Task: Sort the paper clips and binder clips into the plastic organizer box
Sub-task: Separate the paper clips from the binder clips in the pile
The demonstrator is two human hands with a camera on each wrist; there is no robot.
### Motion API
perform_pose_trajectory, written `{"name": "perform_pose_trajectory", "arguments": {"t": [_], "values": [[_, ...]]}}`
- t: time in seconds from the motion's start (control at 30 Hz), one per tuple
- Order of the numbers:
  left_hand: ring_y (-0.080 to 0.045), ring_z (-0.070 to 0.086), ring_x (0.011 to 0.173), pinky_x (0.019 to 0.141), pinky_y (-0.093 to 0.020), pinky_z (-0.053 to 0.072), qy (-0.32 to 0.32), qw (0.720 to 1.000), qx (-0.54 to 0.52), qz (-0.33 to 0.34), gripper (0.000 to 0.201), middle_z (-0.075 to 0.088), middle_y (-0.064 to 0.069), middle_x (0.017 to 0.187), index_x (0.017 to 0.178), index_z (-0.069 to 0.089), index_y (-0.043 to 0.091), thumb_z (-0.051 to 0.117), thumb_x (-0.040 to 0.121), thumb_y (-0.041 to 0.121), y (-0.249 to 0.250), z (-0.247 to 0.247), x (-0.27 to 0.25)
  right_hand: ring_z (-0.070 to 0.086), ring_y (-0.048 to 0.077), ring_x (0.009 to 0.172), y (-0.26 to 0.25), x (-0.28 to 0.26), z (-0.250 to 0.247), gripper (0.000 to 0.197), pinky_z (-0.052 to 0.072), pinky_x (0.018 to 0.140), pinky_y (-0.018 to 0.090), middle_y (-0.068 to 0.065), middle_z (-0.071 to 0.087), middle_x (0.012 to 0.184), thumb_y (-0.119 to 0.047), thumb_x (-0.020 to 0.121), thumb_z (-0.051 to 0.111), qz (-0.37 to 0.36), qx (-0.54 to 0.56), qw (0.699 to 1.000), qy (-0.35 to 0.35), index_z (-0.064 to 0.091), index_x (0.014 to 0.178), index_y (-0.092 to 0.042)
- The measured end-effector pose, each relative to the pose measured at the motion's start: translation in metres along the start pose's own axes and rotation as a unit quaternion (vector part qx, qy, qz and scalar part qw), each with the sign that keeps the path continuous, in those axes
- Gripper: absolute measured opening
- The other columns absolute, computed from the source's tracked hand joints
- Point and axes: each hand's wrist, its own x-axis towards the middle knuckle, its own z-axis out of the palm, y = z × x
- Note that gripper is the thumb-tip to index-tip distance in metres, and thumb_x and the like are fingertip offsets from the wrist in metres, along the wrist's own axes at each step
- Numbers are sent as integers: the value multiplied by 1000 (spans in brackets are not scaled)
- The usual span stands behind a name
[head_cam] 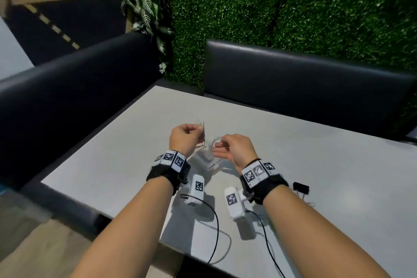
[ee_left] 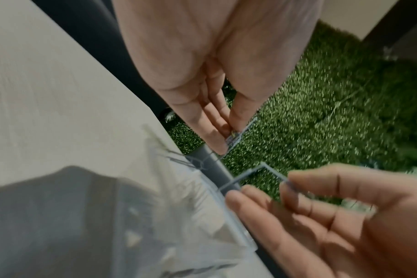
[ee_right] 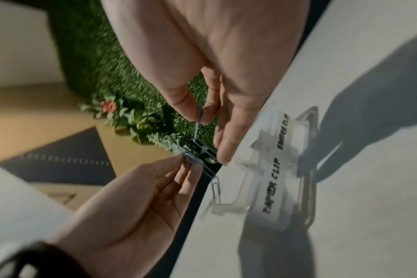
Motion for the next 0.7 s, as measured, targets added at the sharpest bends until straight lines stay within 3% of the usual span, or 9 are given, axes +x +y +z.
{"name": "perform_pose_trajectory", "arguments": {"t": [0.07, 0.13, 0.27, 0.3, 0.37, 0.43, 0.53, 0.6, 0.7], "values": [[-22, 74, 68, 77, -40, 64, -1, 999, 40, -11, 10, 76, -13, 77, 88, 74, 1, 74, 86, 11, -9, 0, 7, 76, 37, 77, 1, 12, 4, 11, 63, 77, 48, 21, 70, 81, -7, 89, 57, -12, -61, 998, 14, 60, 81, 0], [-19, 75, 66, 70, -30, 63, 5, 995, 97, -7, 9, 77, -9, 78, 88, 76, 6, 77, 85, 15, -16, 1, 10, 76, 32, 70, 5, 20, 3, 11, 63, 72, 44, 21, 72, 79, -9, 86, 62, -15, -107, 994, 22, 64, 77, -3], [-3, 66, 57, 48, -5, 45, -4, 975, 217, 42, 6, 72, 5, 69, 84, 77, 16, 78, 84, 22, -16, -1, 9, 76, 35, 76, 8, 19, -4, 13, 62, 74, 52, 16, 76, 71, -11, 83, 65, -1, -160, 987, 12, 71, 72, -6], [-2, 66, 60, 51, -6, 47, -14, 970, 239, 49, 7, 73, 6, 70, 85, 78, 17, 79, 84, 24, -14, -1, 8, 76, 35, 77, 8, 17, -6, 13, 62, 73, 54, 16, 76, 72, -12, 83, 64, -2, -171, 985, 8, 71, 73, -6], [-9, 72, 68, 69, -21, 59, -30, 962, 266, 56, 13, 76, 4, 75, 88, 80, 17, 79, 82, 29, -13, -3, 8, 76, 35, 77, 7, 12, -14, 15, 63, 72, 53, 14, 77, 73, -12, 85, 62, -16, -199, 980, 9, 71, 75, -5], [-13, 74, 73, 79, -31, 62, -36, 958, 277, 64, 17, 77, 2, 79, 92, 81, 17, 78, 83, 31, -9, -3, 5, 76, 35, 78, 5, 5, -24, 16, 63, 73, 50, 13, 76, 75, -10, 88, 60, -44, -222, 974, 19, 71, 76, -7], [-3, 69, 73, 71, -14, 54, -48, 947, 295, 120, 14, 74, 9, 80, 95, 78, 21, 73, 86, 31, -2, 3, -15, 76, 26, 75, 2, -11, -49, 14, 64, 68, 42, 8, 76, 79, -13, 87, 61, -80, -281, 956, 21, 72, 80, -13], [1, 68, 74, 64, -7, 46, -115, 931, 312, 151, 11, 73, 11, 81, 95, 75, 24, 72, 88, 32, 0, 19, -41, 74, 20, 74, 1, -28, -80, 11, 61, 67, 36, 3, 76, 80, -20, 88, 63, -95, -344, 934, 26, 72, 82, -17], [2, 67, 74, 70, -13, 51, -262, 880, 360, 167, 15, 72, 14, 82, 100, 74, 26, 72, 88, 35, -7, 46, -76, 68, 15, 82, 6, -55, -139, 11, 51, 68, 25, -3, 73, 88, -26, 91, 63, -89, -446, 889, 47, 72, 87, -20]]}}
